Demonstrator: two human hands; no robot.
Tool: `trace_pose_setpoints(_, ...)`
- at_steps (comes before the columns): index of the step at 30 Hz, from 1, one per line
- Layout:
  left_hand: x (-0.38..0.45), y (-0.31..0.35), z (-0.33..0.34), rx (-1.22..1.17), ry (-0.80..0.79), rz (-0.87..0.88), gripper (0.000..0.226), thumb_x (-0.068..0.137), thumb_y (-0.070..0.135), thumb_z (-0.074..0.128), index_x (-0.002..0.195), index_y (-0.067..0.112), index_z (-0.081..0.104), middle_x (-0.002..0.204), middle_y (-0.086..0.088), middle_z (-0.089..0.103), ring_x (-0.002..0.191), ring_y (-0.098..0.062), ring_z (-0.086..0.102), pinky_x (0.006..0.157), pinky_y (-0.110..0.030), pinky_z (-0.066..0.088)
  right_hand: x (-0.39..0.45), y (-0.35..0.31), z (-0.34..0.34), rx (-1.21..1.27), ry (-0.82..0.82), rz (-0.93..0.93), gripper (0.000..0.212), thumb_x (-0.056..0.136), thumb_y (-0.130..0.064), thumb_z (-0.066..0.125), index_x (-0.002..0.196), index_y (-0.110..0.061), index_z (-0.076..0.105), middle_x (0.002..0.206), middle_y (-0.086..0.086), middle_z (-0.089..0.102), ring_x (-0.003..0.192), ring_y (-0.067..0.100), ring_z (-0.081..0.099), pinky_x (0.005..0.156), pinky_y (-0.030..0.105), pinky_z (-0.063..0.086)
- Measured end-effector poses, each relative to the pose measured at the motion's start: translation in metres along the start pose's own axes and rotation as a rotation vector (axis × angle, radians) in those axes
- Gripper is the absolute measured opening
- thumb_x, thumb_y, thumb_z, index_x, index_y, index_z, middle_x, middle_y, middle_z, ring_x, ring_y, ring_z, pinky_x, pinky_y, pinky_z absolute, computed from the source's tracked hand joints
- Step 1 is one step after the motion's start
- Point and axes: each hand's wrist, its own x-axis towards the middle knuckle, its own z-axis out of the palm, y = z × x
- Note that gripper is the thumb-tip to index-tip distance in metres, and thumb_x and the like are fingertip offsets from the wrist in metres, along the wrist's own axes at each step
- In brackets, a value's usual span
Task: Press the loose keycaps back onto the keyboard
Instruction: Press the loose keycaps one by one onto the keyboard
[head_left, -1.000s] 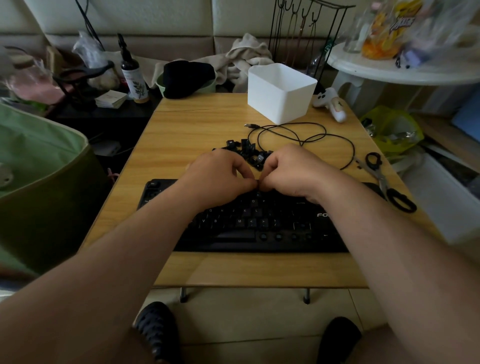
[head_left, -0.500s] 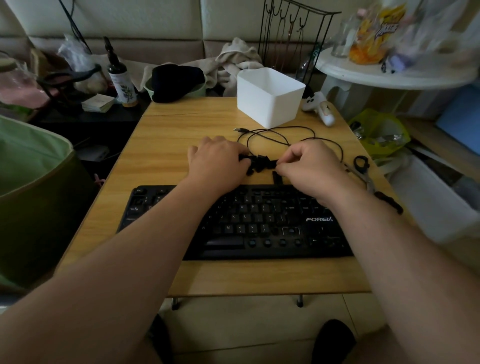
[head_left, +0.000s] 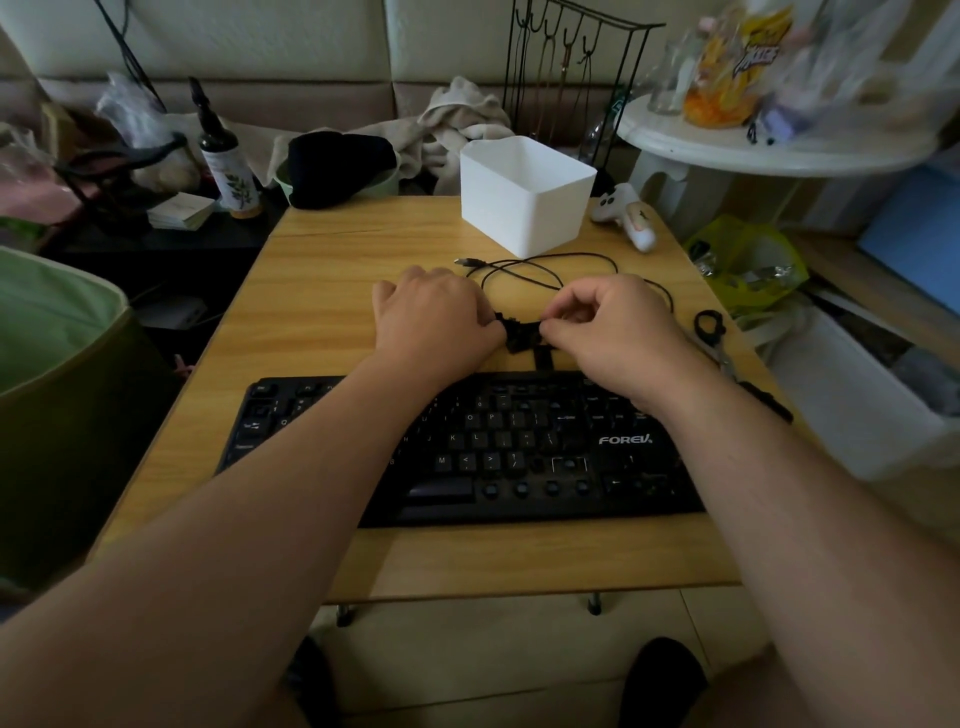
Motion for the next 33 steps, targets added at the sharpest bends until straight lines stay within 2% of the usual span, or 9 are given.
trace_pose_setpoints(3,0.001,0.000,-0.011,-0.189,-0.102,-0.015,0.010,0.089,0.045,0.066,0.084,0.036,0.069,0.088,0.014,0.068,0.097,-0.015,0.061,0.089,-0.037,0.046,-0.004,-0.002,-0.003,-0.031,-0.037,-0.078,0.012,0.091,-0.027,0.076,0.099,-0.036,0.077,0.087,-0.012,0.068,0.069,-0.004,0.057,0.062,0.018,0.042)
trace_pose_setpoints(6,-0.006,0.010,-0.022,-0.527,-0.207,-0.012,0.005,0.089,0.036,0.070,0.086,0.032,0.068,0.082,0.010,0.074,0.082,-0.015,0.070,0.073,-0.035,0.058,-0.009,-0.006,-0.008,-0.035,-0.069,-0.202,0.032,0.092,-0.022,0.077,0.116,-0.043,0.075,0.095,-0.014,0.067,0.071,-0.003,0.058,0.065,0.017,0.045)
trace_pose_setpoints(8,-0.014,0.020,-0.027,-0.688,-0.201,0.000,0.003,0.091,0.030,0.070,0.090,0.028,0.067,0.079,0.005,0.076,0.073,-0.017,0.071,0.065,-0.035,0.057,-0.012,-0.008,-0.014,-0.045,-0.043,-0.285,0.038,0.088,-0.017,0.080,0.116,-0.042,0.075,0.095,-0.015,0.065,0.076,0.003,0.061,0.071,0.018,0.049)
trace_pose_setpoints(12,-0.029,0.030,-0.033,-0.929,-0.274,0.011,0.004,0.101,0.023,0.067,0.099,0.021,0.071,0.070,0.005,0.073,0.045,0.002,0.050,0.046,-0.016,0.038,-0.019,-0.007,-0.031,-0.066,0.023,-0.339,0.035,0.084,-0.016,0.085,0.106,-0.041,0.077,0.093,-0.014,0.068,0.084,0.005,0.064,0.080,0.031,0.056)
trace_pose_setpoints(17,-0.049,0.029,-0.031,-1.009,-0.415,0.098,0.018,0.103,0.018,0.063,0.111,0.027,0.077,0.082,0.010,0.074,0.072,0.001,0.060,0.069,-0.017,0.046,-0.047,-0.005,-0.048,-0.116,-0.031,-0.401,0.036,0.082,-0.018,0.086,0.106,-0.044,0.076,0.093,-0.013,0.070,0.087,0.005,0.065,0.079,0.033,0.056)
trace_pose_setpoints(20,-0.064,0.029,-0.035,-1.036,-0.511,0.128,0.022,0.104,0.016,0.061,0.110,0.029,0.077,0.083,0.009,0.072,0.075,-0.002,0.059,0.072,-0.022,0.047,-0.067,-0.004,-0.054,-0.156,-0.047,-0.493,0.032,0.079,-0.019,0.088,0.106,-0.033,0.080,0.087,-0.011,0.067,0.083,0.011,0.064,0.071,0.026,0.053)
trace_pose_setpoints(24,-0.079,0.036,-0.042,-1.048,-0.636,0.217,0.025,0.104,0.013,0.060,0.117,0.028,0.076,0.095,-0.003,0.071,0.082,-0.013,0.055,0.077,-0.028,0.049,-0.088,0.000,-0.062,-0.152,0.013,-0.537,0.029,0.073,-0.026,0.090,0.100,-0.026,0.081,0.082,-0.008,0.063,0.078,0.012,0.063,0.066,0.031,0.053)
trace_pose_setpoints(28,-0.087,0.047,-0.044,-0.983,-0.648,0.229,0.022,0.104,0.014,0.061,0.114,0.026,0.076,0.088,0.013,0.072,0.080,-0.003,0.060,0.076,-0.020,0.049,-0.106,0.007,-0.069,-0.207,0.009,-0.531,0.029,0.076,-0.028,0.090,0.104,-0.026,0.081,0.084,-0.009,0.067,0.080,0.009,0.064,0.067,0.032,0.053)
trace_pose_setpoints(33,-0.093,0.057,-0.042,-0.826,-0.669,0.256,0.022,0.102,0.021,0.065,0.119,0.031,0.074,0.104,0.017,0.076,0.099,0.003,0.068,0.090,-0.022,0.052,-0.117,0.007,-0.084,-0.396,-0.082,-0.531,0.024,0.083,-0.029,0.082,0.107,-0.028,0.081,0.089,-0.011,0.070,0.082,0.008,0.064,0.068,0.038,0.056)
